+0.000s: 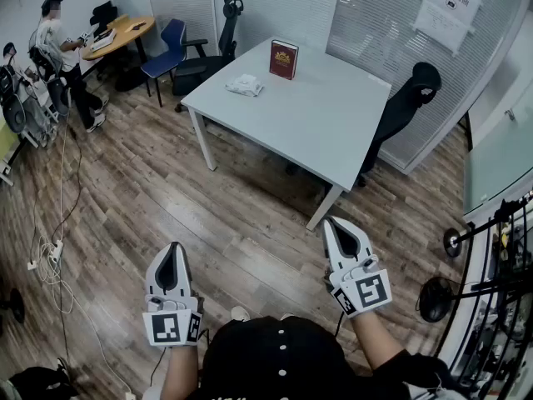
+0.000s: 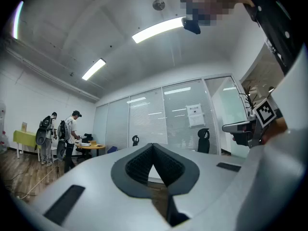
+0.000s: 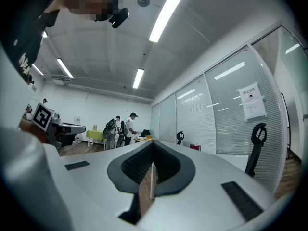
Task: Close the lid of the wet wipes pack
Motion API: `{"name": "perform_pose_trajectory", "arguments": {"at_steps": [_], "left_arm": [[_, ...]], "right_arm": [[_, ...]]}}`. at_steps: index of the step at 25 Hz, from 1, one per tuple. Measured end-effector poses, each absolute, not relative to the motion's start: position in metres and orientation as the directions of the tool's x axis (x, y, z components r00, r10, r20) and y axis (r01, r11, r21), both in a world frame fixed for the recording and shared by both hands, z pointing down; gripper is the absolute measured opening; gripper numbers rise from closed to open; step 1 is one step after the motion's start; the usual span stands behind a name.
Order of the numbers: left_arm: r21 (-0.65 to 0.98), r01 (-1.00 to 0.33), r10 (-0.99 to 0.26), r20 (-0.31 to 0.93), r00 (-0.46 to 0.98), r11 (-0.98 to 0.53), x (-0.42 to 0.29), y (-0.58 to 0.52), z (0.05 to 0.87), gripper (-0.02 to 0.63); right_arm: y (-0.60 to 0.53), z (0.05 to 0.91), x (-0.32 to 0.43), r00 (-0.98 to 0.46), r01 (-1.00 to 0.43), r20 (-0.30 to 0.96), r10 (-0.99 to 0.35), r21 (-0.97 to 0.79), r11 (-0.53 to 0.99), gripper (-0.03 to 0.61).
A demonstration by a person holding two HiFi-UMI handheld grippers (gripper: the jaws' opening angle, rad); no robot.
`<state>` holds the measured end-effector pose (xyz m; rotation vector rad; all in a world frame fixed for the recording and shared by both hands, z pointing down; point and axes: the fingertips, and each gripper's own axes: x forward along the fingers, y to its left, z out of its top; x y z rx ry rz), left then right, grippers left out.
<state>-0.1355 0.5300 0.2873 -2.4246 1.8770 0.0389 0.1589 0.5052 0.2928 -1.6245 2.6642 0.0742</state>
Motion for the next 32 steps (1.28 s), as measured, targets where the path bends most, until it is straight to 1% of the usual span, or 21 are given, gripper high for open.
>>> {"name": "perform_pose_trajectory", "arguments": {"at_steps": [6,12,21,22,23,24,26,32], "left_arm": [[-0.045,-0.968,-0.966,-0.061,0.251,-0.248,-0.132,0.531,0.29,0.014],[-0.041,-0.969,-0.968,-0.053,0.245,-0.243,-0.13,0.536,0.296,0.014],[-0.035,-0.969,-0.967,-0.058,0.247,-0.245,-0.138,0.535,0.295,0.013],[-0.035,-0.969,-0.967,-0.059,0.248,-0.246,-0.141,0.536,0.296,0.014],[-0.036,-0.968,-0.966,-0.06,0.251,-0.249,-0.144,0.536,0.295,0.013],[-0.038,-0.967,-0.965,-0.062,0.254,-0.252,-0.147,0.535,0.294,0.014],[-0.046,-0.964,-0.962,-0.068,0.264,-0.261,-0.153,0.532,0.291,0.013],[-0.053,-0.955,-0.952,-0.072,0.296,-0.292,-0.18,0.532,0.291,0.013]], "right_arm": [[0.506,0.291,0.158,-0.467,-0.884,-0.045,-0.883,0.027,0.466,0.028],[0.513,0.287,0.157,-0.478,-0.874,-0.11,-0.872,-0.037,0.484,0.029],[0.51,0.288,0.143,-0.508,-0.853,-0.107,-0.855,-0.078,0.517,0.039],[0.51,0.287,0.139,-0.512,-0.849,-0.114,-0.851,-0.083,0.522,0.087],[0.51,0.284,0.134,-0.517,-0.844,-0.125,-0.847,-0.091,0.529,0.173],[0.51,0.281,0.129,-0.521,-0.839,-0.138,-0.842,-0.099,0.535,0.244],[0.508,0.277,0.122,-0.518,-0.84,-0.154,-0.842,-0.093,0.534,0.252],[0.505,0.287,0.098,-0.477,-0.867,-0.136,-0.868,-0.088,0.49,0.25]]}}
